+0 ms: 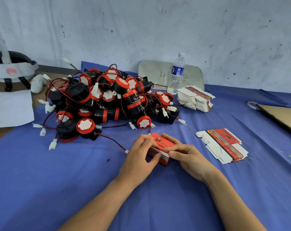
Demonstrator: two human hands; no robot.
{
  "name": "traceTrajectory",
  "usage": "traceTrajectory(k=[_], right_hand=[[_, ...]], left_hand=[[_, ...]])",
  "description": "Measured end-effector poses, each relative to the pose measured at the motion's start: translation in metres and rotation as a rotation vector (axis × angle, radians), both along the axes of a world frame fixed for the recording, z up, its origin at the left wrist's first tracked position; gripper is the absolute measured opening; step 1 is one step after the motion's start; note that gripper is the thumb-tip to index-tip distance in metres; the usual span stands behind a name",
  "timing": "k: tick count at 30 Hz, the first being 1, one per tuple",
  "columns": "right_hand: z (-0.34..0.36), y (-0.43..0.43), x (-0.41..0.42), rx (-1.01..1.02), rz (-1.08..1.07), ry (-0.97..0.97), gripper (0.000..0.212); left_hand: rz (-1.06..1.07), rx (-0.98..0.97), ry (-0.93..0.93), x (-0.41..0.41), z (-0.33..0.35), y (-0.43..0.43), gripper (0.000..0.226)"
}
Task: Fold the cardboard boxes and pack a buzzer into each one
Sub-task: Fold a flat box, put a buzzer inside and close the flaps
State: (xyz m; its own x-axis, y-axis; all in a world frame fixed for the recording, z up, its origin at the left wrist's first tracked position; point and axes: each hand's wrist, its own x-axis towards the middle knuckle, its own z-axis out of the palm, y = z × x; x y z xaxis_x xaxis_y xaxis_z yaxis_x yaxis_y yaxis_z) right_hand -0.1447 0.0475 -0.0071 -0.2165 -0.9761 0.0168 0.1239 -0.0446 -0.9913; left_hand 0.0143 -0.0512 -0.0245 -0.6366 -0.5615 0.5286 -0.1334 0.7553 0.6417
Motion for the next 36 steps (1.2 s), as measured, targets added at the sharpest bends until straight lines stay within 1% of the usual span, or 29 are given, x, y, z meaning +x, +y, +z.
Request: traceTrajectory(k=[4, 8, 14, 17, 19, 21, 25, 28, 29, 30, 32, 34, 36], right_hand=[[0.0, 0.001, -0.001, -0.018, 0.014, 0.041, 0.016], [-0.003, -0.001, -0.003, -0.026, 0.014, 0.067, 0.028], [0.001, -0.002, -0.005, 0.0, 0.036, 0.091, 0.024], [0.002, -0.003, -0.005, 0.014, 0.046, 0.114, 0.029], [0.001, -0.004, -0.003, 0.035, 0.048, 0.15, 0.033], [0.001, -0.005, -0.002, 0.045, 0.044, 0.161, 0.033], [-0.001, -0.005, -0.002, 0.04, 0.025, 0.122, 0.032], [-0.003, -0.006, -0.001, 0.027, -0.081, 0.01, 0.036], [-0.004, -0.006, -0.001, 0.034, -0.125, 0.003, 0.035], [-0.005, -0.006, 0.0, 0.048, -0.165, 0.035, 0.032], [-0.007, -0.005, 0.003, 0.071, -0.209, 0.176, 0.028], [-0.006, -0.005, 0.004, 0.054, -0.22, 0.31, 0.03], [-0.002, -0.007, 0.003, 0.028, -0.225, 0.395, 0.032]], left_hand=[[-0.042, -0.006, -0.013, -0.002, 0.0, 0.002, 0.019], [-0.037, -0.017, 0.015, -0.004, 0.0, 0.001, 0.013], [-0.047, -0.023, 0.003, -0.004, 0.0, -0.001, 0.011], [-0.067, -0.018, 0.01, -0.003, -0.001, -0.001, 0.011], [-0.077, -0.049, -0.01, -0.003, -0.001, 0.001, 0.008], [-0.074, -0.04, -0.017, -0.004, -0.002, 0.001, 0.005], [-0.051, -0.012, 0.001, -0.006, -0.001, 0.003, 0.003], [-0.03, -0.064, -0.006, -0.005, 0.001, 0.005, 0.006], [-0.02, -0.084, -0.009, -0.004, 0.002, 0.005, 0.007], [-0.011, -0.105, -0.005, -0.002, 0.003, 0.006, 0.008], [0.002, -0.142, 0.012, 0.0, 0.004, 0.006, 0.007], [0.019, -0.163, 0.022, -0.001, 0.004, 0.007, 0.005], [0.041, -0.167, 0.012, -0.003, 0.002, 0.009, 0.003]])
